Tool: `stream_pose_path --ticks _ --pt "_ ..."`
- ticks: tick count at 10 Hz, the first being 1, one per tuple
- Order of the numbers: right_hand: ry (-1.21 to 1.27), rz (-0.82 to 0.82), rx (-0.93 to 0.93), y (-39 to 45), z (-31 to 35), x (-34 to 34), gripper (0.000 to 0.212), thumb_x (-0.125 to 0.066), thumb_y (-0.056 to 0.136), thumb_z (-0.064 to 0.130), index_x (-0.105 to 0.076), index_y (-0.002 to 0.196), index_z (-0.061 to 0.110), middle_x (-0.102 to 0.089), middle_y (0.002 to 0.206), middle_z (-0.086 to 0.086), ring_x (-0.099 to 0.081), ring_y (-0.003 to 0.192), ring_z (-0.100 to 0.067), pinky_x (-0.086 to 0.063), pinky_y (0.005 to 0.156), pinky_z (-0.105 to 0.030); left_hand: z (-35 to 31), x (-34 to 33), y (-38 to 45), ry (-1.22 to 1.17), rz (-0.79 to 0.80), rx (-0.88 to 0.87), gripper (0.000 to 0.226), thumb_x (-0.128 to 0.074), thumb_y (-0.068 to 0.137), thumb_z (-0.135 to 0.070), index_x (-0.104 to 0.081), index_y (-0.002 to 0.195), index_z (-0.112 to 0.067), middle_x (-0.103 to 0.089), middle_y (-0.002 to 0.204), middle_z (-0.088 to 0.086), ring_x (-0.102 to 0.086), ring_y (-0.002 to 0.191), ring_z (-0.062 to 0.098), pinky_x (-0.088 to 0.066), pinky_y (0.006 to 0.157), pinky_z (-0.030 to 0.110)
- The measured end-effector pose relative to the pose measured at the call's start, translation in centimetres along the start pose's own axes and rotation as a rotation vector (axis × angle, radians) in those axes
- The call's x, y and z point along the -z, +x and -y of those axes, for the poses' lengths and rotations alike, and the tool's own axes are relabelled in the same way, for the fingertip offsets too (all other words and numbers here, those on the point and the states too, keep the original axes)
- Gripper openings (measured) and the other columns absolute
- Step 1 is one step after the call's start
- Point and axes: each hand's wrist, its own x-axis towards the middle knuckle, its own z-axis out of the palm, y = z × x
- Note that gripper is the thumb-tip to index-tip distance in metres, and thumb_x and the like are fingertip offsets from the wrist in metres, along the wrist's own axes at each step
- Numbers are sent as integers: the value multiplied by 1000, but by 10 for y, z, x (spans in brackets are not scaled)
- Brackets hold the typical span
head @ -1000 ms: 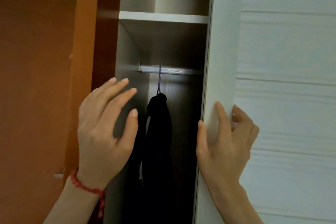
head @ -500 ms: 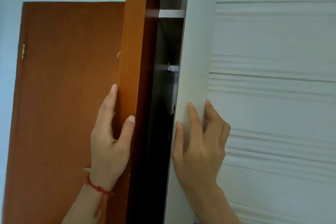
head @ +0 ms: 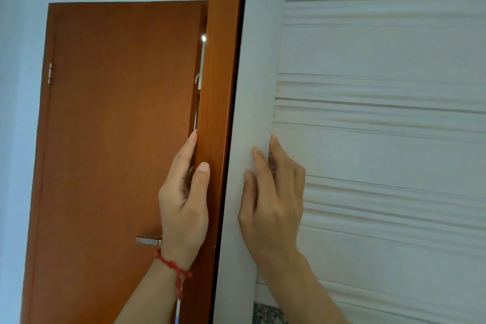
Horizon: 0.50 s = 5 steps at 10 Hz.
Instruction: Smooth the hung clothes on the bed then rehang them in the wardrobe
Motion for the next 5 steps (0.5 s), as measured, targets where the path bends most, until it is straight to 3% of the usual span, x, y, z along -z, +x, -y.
stream_pose_path --ticks 3,4,5 --pt "-9 10 11 -1 -2 -1 24 -59 86 7 -66 106 -3 -58 122 -26 -58 98 -32 -50 83 -35 1 0 1 38 11 -23 41 -41 89 -21 -36 129 -31 -39 125 -33 -34 115 -30 -30 91 -7" --pt "57 71 26 4 -1 6 24 -56 87 10 -68 104 -2 -61 119 -22 -61 99 -29 -50 85 -30 -5 2 1 25 37 -3 38 -45 90 -22 -39 123 -41 -43 119 -44 -38 114 -27 -33 92 -5" --pt "242 63 -79 25 -12 32 26 -53 85 18 -70 100 5 -67 108 -9 -62 99 -19 -47 90 -21 -14 21 13 3 60 23 31 -51 90 -20 -54 115 -38 -59 108 -36 -52 110 -16 -46 96 15"
